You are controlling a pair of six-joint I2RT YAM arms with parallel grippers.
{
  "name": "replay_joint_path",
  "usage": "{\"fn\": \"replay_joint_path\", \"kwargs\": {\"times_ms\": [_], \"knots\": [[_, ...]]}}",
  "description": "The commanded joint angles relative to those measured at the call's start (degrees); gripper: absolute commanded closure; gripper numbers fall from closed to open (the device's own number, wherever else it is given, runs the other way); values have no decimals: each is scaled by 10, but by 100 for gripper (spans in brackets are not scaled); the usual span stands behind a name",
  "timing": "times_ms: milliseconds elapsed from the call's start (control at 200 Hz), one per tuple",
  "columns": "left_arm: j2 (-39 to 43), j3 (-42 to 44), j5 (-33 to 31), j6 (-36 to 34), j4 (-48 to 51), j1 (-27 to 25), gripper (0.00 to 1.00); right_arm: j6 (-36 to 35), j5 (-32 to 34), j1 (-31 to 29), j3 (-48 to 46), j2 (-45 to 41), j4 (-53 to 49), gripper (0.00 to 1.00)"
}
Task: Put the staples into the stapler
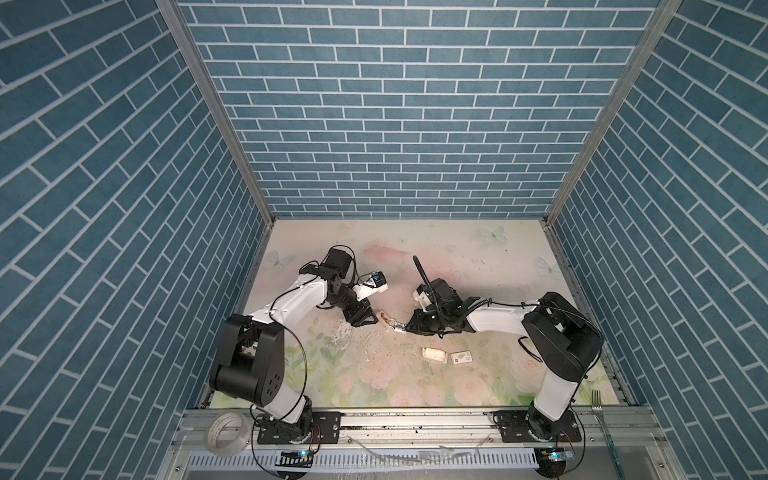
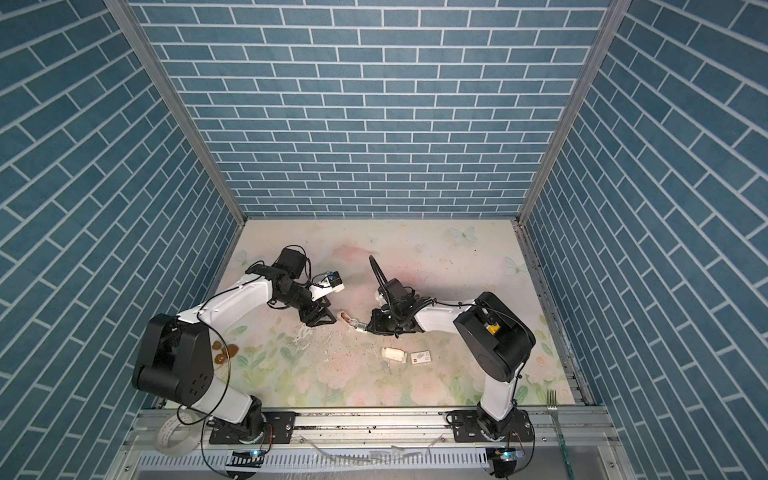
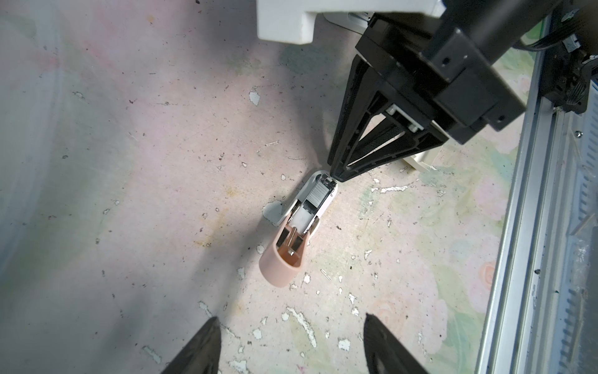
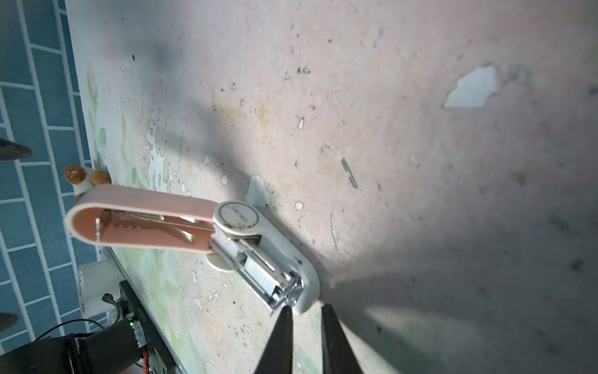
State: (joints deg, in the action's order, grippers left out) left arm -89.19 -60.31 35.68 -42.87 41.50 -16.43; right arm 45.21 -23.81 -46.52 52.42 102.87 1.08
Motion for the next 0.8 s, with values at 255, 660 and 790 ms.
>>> {"fn": "replay_joint_path", "kwargs": {"times_ms": [255,660,790], "knots": [[-15,5,25,0,-4,-3,32,25,-9,2,12,17,1,83],[-34,-3,35,-4,4,-5,36,24,-17,3,22,31,3,84],[-39,-4,36,-6,9,-7,38,24,-19,5,25,36,2,84]]}}
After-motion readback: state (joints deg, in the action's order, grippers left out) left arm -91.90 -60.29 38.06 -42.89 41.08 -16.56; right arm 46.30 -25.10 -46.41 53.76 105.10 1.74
